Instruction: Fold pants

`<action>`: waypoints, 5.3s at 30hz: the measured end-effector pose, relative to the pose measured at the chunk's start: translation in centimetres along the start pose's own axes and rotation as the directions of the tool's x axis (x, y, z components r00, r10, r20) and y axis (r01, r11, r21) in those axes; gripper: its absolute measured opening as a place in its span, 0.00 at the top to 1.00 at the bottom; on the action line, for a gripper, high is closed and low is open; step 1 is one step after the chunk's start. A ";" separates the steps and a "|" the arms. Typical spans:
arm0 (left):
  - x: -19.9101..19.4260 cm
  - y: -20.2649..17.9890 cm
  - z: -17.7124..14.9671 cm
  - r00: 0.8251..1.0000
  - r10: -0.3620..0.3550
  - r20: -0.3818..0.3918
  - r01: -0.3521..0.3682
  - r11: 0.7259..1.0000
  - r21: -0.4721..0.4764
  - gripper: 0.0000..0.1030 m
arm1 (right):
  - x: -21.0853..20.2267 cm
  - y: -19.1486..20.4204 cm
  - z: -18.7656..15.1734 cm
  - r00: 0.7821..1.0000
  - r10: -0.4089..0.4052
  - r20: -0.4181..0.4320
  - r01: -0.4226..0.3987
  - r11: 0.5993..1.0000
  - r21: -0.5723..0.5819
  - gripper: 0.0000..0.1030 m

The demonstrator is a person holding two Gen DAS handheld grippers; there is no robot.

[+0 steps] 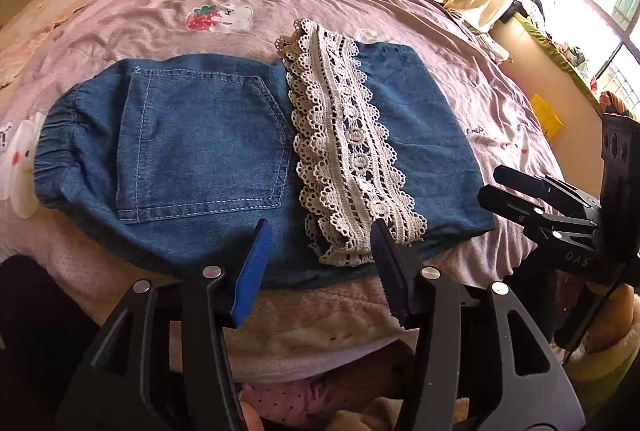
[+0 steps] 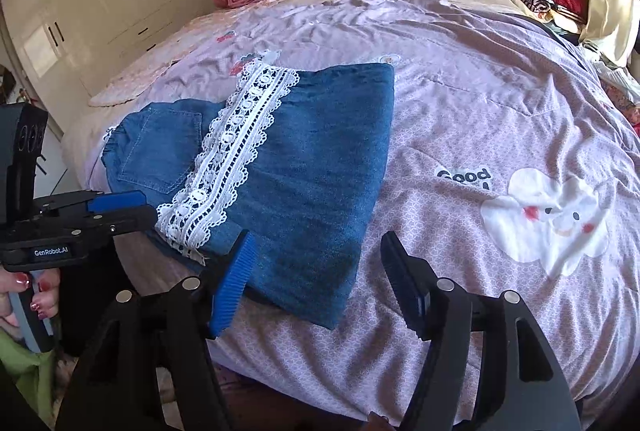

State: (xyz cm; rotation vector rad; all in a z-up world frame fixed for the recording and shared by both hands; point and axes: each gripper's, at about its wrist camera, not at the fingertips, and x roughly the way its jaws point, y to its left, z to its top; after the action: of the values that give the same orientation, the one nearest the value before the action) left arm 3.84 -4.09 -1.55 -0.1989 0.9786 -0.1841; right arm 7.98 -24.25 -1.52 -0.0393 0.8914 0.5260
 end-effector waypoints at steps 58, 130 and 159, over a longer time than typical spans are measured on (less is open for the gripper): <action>-2.6 15.8 -1.5 0.996 0.020 0.083 0.011 0.932 -0.363 0.10 | 10.2 18.0 15.4 0.966 0.220 -0.136 -0.255 0.895 -0.366 0.11; 2.9 -6.7 2.3 0.961 -0.269 0.061 0.257 0.953 0.159 0.21 | 4.6 -4.0 9.8 0.910 0.401 -0.104 -0.388 0.913 0.125 0.09; 1.5 -0.3 6.4 0.993 -0.004 0.122 -0.004 0.997 0.071 0.11 | 4.4 -3.6 7.2 0.967 0.253 -0.022 -0.252 0.967 0.029 0.35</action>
State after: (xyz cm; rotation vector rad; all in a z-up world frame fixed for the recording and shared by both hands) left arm 9.99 -4.20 0.79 -0.1433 0.8493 -0.2041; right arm 17.10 -23.74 -0.84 0.0931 0.9344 0.7527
